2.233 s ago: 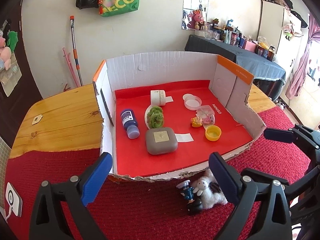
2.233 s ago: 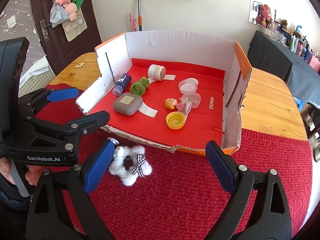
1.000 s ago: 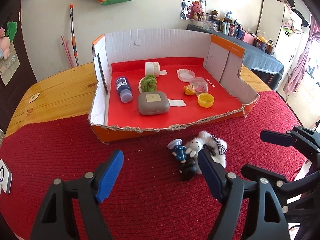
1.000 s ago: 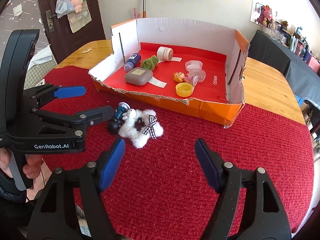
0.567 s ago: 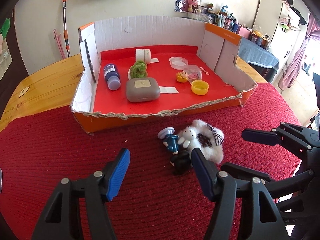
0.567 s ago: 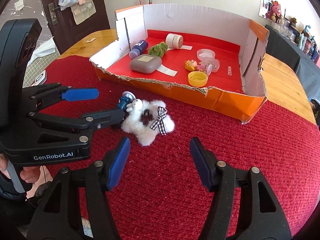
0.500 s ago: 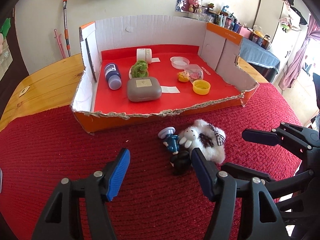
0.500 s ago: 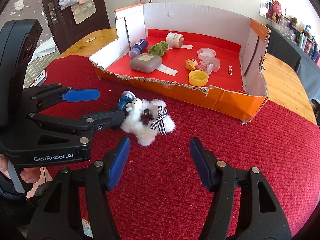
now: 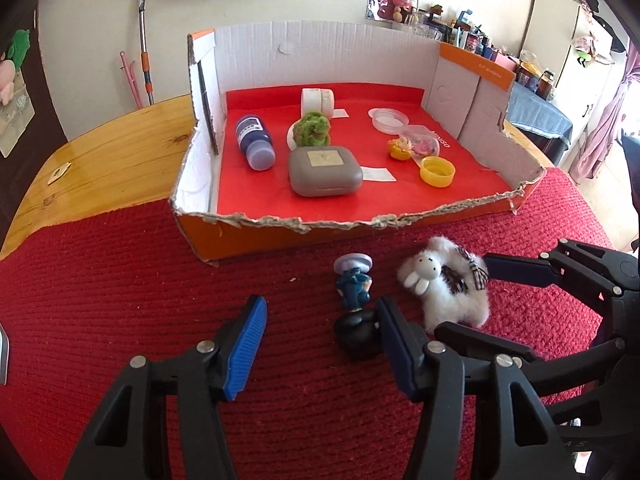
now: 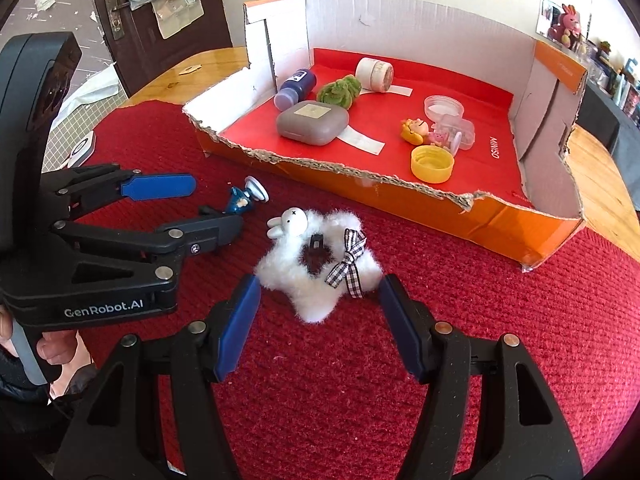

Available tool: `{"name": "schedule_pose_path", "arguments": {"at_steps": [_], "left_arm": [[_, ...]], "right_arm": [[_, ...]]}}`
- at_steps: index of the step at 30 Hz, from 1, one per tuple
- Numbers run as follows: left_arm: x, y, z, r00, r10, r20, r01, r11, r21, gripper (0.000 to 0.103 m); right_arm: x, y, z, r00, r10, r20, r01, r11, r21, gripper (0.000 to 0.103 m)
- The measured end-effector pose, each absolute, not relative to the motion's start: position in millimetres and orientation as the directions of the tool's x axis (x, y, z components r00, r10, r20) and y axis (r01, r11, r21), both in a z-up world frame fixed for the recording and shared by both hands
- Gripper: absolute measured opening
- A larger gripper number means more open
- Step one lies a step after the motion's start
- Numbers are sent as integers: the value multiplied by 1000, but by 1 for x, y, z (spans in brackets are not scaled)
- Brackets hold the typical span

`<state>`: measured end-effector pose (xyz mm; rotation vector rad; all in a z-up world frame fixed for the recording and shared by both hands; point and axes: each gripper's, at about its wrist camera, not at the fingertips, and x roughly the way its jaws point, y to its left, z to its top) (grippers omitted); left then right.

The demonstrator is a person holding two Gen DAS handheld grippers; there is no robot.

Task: Organize objects
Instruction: 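Grasp the blue figure with the left gripper while the right gripper grasps the white plush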

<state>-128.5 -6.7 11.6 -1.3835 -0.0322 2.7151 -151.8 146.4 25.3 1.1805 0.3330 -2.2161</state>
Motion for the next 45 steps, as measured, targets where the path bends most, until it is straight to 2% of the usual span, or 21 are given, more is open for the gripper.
{"name": "schedule_pose_path", "arguments": {"at_steps": [2,4,5,7,13,20,21,22,31,45], "left_arm": [[-130,-5,11,-586,98,-804,-81,-995,-61,50],[-129,-5,12,-587,106,-802,-90,-994,-65,38],[-129,-4,12,-588,107,-802,-94,-994,-64,35],[-129,-3,12,-586,127,-800,-106,-991,-80,25],[-128,-2,13,-587,137,-798,-104,-990,-94,25],[-125,-1,15,-590,138,-795,-104,-990,-95,25],[-125,0,15,-592,138,-794,-104,-990,-94,25],[-124,0,16,-594,139,-792,-106,-990,-95,25],[-122,0,20,-606,136,-784,-101,-990,-94,25],[-108,0,35,-641,137,-755,-103,-990,-92,25]], "right_arm": [[-154,145,24,-428,-385,-818,614,-788,50,61],[-156,144,24,-430,-389,-815,617,-785,49,61],[-156,145,24,-430,-391,-814,620,-783,48,61],[-157,144,23,-432,-388,-814,625,-780,40,53],[-157,150,26,-426,-410,-806,619,-782,71,41],[-154,154,33,-425,-436,-793,616,-781,100,37],[-153,154,34,-425,-441,-791,617,-780,104,27],[-153,154,36,-425,-448,-787,618,-778,109,22],[-143,154,50,-447,-472,-760,632,-768,105,17],[-128,153,68,-474,-485,-735,645,-760,86,16]]}}
